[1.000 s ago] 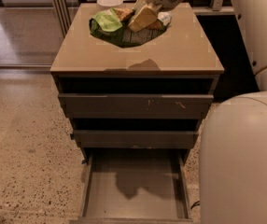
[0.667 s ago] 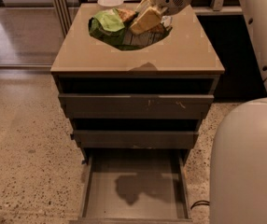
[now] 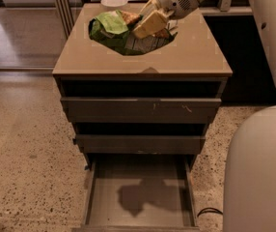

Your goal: Place green rice chip bag into bottom drawer

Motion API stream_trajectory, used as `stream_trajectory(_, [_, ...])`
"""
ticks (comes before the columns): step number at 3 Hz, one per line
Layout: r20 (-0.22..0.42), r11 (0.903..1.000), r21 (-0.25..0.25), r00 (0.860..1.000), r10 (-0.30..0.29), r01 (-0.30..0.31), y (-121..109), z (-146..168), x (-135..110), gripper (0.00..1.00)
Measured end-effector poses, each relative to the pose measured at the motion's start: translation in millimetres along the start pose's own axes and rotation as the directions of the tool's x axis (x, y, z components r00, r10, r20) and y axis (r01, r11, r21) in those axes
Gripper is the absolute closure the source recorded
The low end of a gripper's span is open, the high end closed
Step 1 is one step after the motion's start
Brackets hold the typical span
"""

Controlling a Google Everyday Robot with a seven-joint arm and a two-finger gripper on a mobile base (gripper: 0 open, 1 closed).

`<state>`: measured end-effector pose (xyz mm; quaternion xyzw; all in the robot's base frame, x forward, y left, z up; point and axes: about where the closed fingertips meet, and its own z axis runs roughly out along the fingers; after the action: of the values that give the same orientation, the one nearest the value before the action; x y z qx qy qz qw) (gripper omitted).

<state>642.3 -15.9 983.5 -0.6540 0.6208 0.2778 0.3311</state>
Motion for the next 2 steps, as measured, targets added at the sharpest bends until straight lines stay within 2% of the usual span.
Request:
stream_trajectory(1, [0.002, 0.9996, -0.029, 1.000, -0.007, 0.007, 18, 3, -4, 1.00])
stream_trajectory(2, [0.028, 0.9983, -0.050, 0.999, -0.028, 0.030, 56, -1, -18, 1.00])
